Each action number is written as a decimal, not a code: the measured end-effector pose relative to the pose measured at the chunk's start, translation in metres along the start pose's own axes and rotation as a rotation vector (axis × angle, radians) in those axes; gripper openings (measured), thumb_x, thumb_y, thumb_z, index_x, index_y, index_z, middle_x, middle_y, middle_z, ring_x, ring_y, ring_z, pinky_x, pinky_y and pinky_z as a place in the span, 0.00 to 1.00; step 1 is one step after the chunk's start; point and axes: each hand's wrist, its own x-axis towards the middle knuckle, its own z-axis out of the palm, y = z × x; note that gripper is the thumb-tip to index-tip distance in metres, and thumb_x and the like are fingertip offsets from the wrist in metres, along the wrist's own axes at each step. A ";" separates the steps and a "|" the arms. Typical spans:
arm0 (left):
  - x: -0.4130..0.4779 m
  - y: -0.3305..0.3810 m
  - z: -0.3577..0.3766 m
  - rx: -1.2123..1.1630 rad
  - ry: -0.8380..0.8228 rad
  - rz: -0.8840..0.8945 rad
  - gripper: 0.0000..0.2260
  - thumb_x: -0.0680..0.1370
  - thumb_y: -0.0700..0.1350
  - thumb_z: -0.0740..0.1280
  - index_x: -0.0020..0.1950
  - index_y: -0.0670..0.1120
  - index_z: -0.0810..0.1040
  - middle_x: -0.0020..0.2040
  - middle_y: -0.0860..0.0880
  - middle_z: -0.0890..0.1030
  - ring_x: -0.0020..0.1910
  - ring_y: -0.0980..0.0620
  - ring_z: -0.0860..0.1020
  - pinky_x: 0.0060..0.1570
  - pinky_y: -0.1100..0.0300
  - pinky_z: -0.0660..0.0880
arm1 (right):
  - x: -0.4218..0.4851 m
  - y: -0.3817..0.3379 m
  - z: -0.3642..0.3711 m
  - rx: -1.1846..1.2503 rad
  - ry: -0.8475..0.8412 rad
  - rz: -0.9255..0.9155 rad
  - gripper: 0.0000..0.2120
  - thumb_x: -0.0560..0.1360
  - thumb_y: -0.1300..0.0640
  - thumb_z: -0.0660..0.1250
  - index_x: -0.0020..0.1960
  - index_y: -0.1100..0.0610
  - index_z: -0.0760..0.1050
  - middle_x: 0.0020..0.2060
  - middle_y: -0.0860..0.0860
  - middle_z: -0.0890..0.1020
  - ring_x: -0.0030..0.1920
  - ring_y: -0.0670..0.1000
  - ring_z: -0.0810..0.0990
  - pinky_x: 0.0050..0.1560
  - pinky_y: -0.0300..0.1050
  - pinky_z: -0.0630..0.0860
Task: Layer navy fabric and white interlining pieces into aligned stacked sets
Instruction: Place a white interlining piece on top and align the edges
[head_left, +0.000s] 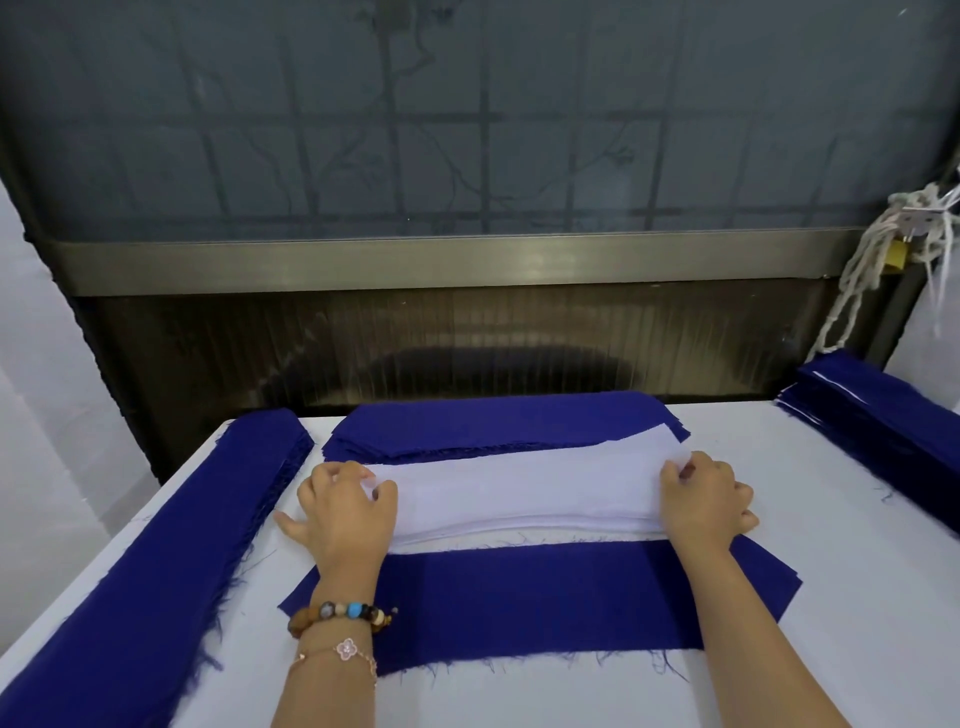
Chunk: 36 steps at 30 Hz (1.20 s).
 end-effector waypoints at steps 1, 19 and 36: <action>0.000 -0.001 -0.001 0.009 0.009 -0.002 0.08 0.75 0.48 0.65 0.53 0.50 0.78 0.64 0.49 0.70 0.67 0.46 0.64 0.71 0.35 0.50 | 0.000 0.000 0.000 0.020 0.012 0.014 0.11 0.79 0.53 0.59 0.53 0.60 0.75 0.52 0.58 0.76 0.57 0.61 0.69 0.59 0.57 0.64; 0.005 -0.010 -0.010 -0.140 0.042 -0.197 0.16 0.79 0.54 0.65 0.61 0.46 0.79 0.59 0.43 0.77 0.62 0.39 0.69 0.59 0.44 0.63 | 0.003 0.008 -0.005 0.106 -0.006 0.016 0.18 0.80 0.49 0.61 0.61 0.62 0.72 0.54 0.60 0.79 0.54 0.61 0.77 0.59 0.57 0.69; -0.003 -0.012 -0.041 -0.246 0.047 -0.013 0.09 0.79 0.49 0.67 0.43 0.45 0.79 0.41 0.46 0.80 0.38 0.50 0.72 0.37 0.55 0.68 | -0.003 0.021 -0.054 0.055 -0.154 -0.076 0.18 0.81 0.52 0.59 0.65 0.63 0.68 0.58 0.61 0.77 0.58 0.62 0.74 0.60 0.55 0.67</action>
